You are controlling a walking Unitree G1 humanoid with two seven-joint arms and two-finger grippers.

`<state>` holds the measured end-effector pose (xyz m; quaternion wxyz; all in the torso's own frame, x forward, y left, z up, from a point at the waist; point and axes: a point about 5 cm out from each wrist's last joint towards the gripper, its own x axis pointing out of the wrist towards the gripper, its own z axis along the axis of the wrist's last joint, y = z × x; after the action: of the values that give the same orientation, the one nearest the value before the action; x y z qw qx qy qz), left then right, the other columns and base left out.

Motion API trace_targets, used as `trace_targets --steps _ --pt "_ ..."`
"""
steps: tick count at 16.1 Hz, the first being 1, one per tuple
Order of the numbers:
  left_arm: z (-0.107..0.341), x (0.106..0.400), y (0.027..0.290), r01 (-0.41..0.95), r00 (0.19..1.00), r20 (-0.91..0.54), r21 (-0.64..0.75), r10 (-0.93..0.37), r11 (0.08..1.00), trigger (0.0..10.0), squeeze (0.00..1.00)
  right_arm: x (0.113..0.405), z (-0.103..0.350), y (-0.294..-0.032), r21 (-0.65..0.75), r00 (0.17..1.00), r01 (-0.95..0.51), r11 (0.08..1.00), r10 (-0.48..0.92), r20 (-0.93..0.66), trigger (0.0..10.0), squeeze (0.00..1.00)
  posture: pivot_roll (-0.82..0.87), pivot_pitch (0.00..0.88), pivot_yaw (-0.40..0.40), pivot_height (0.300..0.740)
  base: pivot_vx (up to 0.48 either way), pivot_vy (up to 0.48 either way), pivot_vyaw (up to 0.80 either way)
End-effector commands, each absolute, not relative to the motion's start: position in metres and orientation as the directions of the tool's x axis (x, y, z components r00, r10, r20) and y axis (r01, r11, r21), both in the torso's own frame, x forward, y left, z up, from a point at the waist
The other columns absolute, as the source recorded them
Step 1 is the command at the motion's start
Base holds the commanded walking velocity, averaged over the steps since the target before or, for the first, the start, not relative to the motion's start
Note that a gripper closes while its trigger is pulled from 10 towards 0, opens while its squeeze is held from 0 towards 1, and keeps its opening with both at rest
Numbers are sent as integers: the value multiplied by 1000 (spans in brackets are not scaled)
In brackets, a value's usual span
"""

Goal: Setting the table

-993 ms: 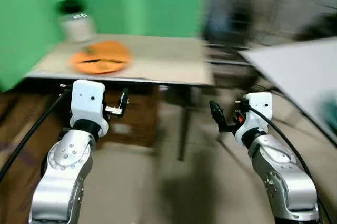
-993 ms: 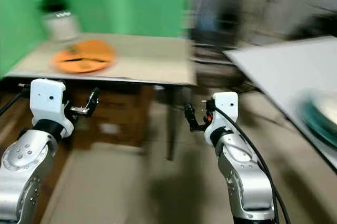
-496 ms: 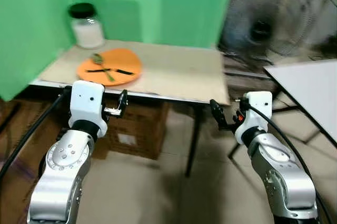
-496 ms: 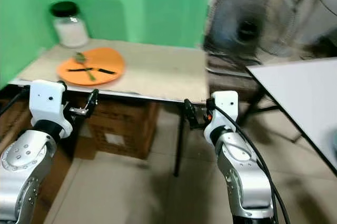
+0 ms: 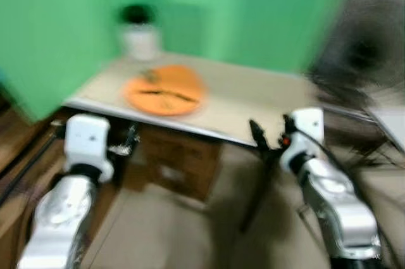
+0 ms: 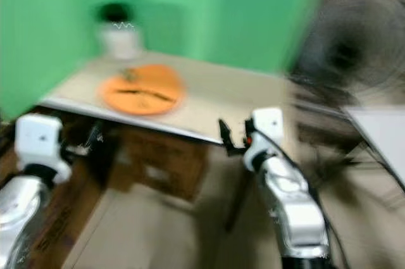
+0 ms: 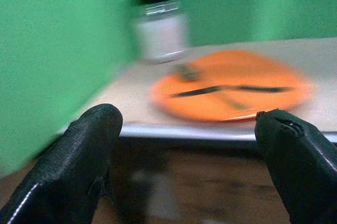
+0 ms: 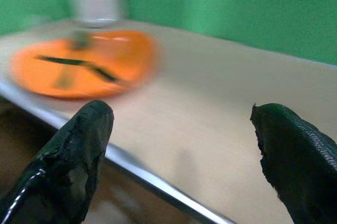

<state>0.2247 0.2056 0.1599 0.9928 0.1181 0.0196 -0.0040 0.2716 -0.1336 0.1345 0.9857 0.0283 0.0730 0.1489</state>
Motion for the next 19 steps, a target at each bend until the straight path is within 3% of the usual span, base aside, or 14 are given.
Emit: trace_targets --steps 1,11,19 --pt "160 226 202 34 999 -38 227 -26 973 10000 0 271 138 -137 68 947 -292 954 299 -116 10000 0 -42 36 -30 740 371 0 800" --pt "164 229 198 93 996 -22 249 -91 964 10000 0 278 139 -136 120 956 -260 958 273 -106 10000 0 -23 36 -40 740 366 0 0" --pt "159 226 190 133 991 -45 257 -125 957 10000 0 279 134 -127 68 911 -358 931 364 -196 10000 0 -21 25 -45 740 360 0 0"
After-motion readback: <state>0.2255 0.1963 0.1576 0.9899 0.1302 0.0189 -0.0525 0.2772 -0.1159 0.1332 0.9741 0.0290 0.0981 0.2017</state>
